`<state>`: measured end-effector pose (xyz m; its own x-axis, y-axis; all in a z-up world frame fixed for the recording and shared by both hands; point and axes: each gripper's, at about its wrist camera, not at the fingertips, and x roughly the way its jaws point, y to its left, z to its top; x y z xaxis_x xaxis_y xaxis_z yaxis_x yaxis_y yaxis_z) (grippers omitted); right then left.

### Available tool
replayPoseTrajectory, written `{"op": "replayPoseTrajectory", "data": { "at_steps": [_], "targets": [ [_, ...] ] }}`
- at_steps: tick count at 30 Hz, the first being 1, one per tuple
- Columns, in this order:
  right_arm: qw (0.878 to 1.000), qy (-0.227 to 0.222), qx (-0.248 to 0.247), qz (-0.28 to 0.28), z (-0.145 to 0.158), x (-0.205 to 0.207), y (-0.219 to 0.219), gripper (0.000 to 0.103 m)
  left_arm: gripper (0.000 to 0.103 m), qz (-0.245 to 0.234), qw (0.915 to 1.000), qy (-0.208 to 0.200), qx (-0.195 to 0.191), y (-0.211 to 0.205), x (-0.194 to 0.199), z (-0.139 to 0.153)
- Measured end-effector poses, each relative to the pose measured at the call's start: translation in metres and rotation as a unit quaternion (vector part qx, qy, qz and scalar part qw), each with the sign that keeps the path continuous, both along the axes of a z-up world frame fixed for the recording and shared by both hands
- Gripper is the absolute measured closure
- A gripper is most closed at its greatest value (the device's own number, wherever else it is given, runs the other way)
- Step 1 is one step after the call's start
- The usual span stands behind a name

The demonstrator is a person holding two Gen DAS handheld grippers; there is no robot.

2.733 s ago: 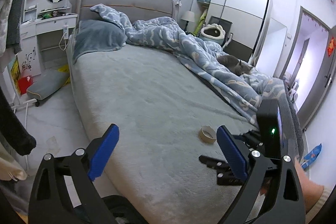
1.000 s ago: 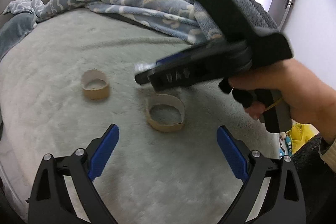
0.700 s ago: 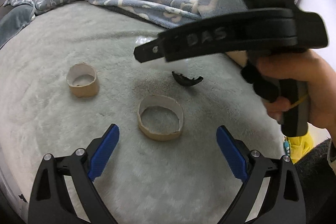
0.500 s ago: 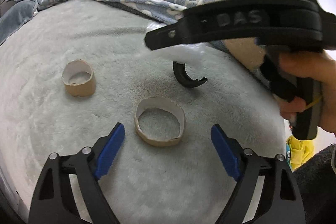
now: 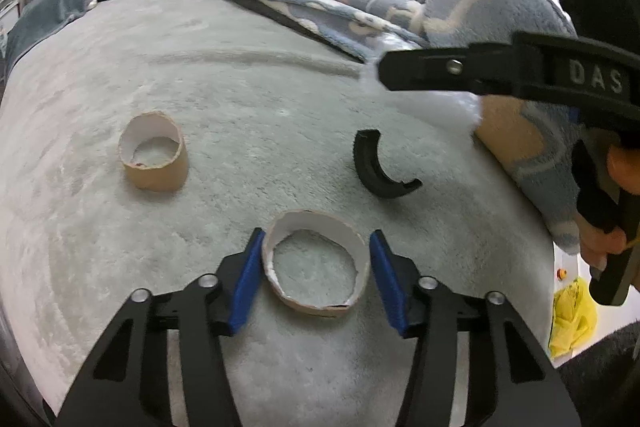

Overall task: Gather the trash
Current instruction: 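Carry the tape roll and bubble wrap over the green bin and open both tools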

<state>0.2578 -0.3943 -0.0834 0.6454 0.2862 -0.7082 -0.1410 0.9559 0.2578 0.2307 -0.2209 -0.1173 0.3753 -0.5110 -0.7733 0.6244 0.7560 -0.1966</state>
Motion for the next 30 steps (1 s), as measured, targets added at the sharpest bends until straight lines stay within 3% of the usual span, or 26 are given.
{"op": "replayPoseTrajectory", "data": {
  "at_steps": [10, 30],
  "targets": [
    [1.0, -0.006, 0.007, -0.017, 0.007, -0.002, -0.005, 0.055, 0.052, 0.025, 0.9995, -0.004, -0.015, 0.018, -0.002, 0.012],
    [1.0, -0.012, 0.013, 0.016, 0.023, 0.007, 0.067, 0.055, 0.05, 0.107, 0.993, -0.05, 0.003, 0.103, -0.01, 0.047]
  ]
}}
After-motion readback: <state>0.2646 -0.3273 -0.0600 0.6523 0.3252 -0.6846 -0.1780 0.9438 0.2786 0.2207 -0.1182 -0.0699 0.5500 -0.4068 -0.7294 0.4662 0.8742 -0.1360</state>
